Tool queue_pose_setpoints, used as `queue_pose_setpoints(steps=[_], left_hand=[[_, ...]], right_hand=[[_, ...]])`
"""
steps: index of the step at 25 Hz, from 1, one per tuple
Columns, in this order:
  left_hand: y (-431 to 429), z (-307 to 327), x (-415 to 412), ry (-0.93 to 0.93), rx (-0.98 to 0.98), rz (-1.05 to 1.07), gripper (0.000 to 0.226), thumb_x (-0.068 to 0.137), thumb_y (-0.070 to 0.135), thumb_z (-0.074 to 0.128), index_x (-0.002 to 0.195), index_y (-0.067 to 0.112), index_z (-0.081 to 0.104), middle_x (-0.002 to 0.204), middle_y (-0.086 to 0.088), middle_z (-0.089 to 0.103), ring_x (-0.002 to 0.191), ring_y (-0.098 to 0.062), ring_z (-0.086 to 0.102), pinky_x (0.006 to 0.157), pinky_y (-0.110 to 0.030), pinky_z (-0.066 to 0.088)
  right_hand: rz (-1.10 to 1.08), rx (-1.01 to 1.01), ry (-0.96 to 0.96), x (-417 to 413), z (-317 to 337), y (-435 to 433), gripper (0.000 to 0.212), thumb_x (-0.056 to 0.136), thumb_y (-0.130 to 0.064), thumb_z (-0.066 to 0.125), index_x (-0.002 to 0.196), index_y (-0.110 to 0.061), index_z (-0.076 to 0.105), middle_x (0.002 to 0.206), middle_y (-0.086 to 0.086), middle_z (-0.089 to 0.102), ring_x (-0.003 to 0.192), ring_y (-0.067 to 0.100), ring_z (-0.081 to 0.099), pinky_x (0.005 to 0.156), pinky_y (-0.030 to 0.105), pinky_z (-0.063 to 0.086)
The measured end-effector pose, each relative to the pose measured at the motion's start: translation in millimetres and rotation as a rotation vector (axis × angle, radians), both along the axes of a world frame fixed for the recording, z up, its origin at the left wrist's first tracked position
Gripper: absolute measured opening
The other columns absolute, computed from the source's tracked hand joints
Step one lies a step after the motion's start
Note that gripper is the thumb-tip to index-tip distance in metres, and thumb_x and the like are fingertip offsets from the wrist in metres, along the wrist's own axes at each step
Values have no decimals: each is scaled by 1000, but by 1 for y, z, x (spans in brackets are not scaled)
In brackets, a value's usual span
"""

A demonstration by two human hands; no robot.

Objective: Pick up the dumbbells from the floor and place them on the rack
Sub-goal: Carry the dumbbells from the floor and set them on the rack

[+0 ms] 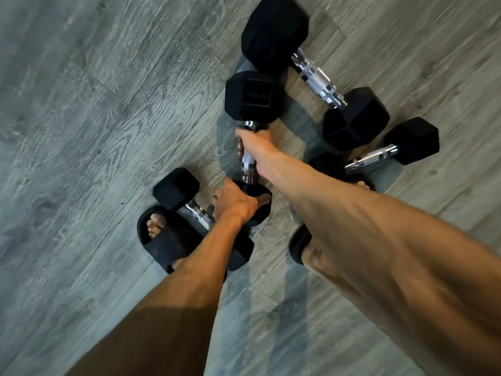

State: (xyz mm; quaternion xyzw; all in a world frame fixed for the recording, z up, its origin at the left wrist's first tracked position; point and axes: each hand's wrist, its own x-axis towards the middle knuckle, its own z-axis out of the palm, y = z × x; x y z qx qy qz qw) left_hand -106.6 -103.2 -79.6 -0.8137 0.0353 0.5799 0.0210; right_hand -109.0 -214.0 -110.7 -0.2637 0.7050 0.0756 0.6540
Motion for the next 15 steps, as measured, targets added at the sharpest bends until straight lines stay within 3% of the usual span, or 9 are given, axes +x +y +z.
queue_pose_setpoints(steps=[4, 6, 11, 15], left_hand=[[13, 59, 4, -9, -43, -174, 96, 61, 59, 82, 134, 15, 38, 138, -16, 38, 131, -35, 38, 106, -52, 43], [22, 97, 13, 35, -65, -275, 91, 61, 58, 81, 131, 17, 39, 136, -14, 40, 129, -34, 39, 104, -53, 44], [2, 250, 41, 138, -80, -638, 95, 63, 63, 77, 139, 22, 38, 141, -14, 39, 131, -35, 39, 105, -50, 44], [-37, 375, 41, 125, -95, -849, 93, 66, 63, 77, 140, 22, 37, 141, -16, 38, 132, -35, 34, 106, -48, 42]], right_hand=[[-121, -20, 32, -10, 41, 14, 8, 84, -16, 65, 79, -10, 62, 55, 3, 52, 44, 17, 48, 45, 25, 41], [-243, 16, 26, -19, 79, 22, 15, 87, -15, 64, 73, -11, 59, 55, 3, 51, 44, 16, 46, 46, 26, 42], [-580, 75, -48, -48, 229, 20, 32, 90, -10, 55, 60, -15, 46, 53, 3, 44, 39, 15, 42, 43, 22, 40], [-763, 110, -106, -75, 352, 1, 27, 92, -12, 56, 65, -14, 51, 51, 2, 47, 41, 15, 48, 49, 28, 46]])
